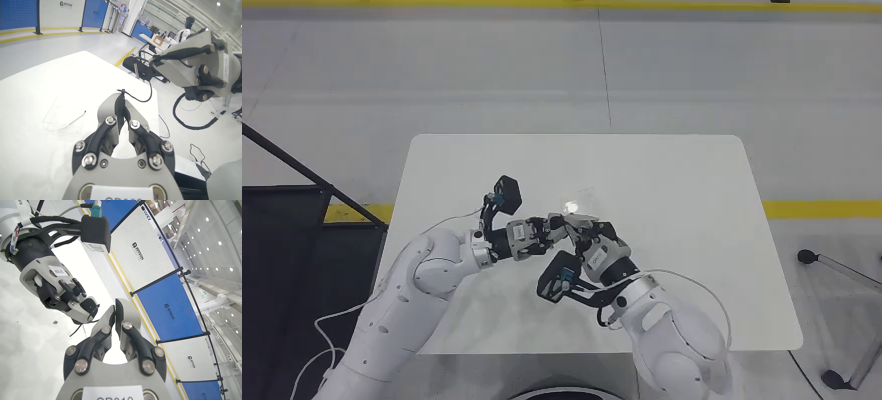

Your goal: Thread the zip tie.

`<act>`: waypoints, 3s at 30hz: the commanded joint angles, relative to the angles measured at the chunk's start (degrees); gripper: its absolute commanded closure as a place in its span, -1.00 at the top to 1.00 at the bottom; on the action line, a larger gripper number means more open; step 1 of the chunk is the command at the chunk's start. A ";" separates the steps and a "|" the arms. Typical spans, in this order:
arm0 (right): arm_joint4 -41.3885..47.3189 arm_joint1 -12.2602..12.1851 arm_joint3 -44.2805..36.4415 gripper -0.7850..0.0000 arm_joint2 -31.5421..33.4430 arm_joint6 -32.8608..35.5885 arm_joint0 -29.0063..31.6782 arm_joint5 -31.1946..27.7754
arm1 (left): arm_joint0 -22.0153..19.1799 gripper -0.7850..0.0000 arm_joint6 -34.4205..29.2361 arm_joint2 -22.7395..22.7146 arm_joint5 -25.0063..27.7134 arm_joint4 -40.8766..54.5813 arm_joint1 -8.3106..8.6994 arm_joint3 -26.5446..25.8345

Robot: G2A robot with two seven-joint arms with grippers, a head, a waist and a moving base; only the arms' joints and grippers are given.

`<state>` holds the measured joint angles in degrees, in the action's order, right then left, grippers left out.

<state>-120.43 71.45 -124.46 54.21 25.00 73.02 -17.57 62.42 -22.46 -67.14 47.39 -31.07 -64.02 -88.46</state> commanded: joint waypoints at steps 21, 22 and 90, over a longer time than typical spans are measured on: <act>49.01 -2.03 7.44 1.00 20.95 -13.04 7.86 -21.84 | 3.42 -1.00 10.16 -3.12 -4.81 -5.82 0.10 -3.04; 49.01 -2.03 7.44 1.00 20.95 -13.04 7.86 -21.84 | 3.42 -1.00 10.16 -3.12 -4.81 -5.82 0.10 -3.04; 35.21 -3.32 6.98 -1.00 14.49 -14.16 3.72 -18.69 | 2.94 -1.00 2.96 1.55 -1.71 -10.32 0.64 -5.23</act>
<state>-85.15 68.15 -117.48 68.81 10.77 76.81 -36.30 65.41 -19.53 -65.64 45.63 -41.45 -63.39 -93.65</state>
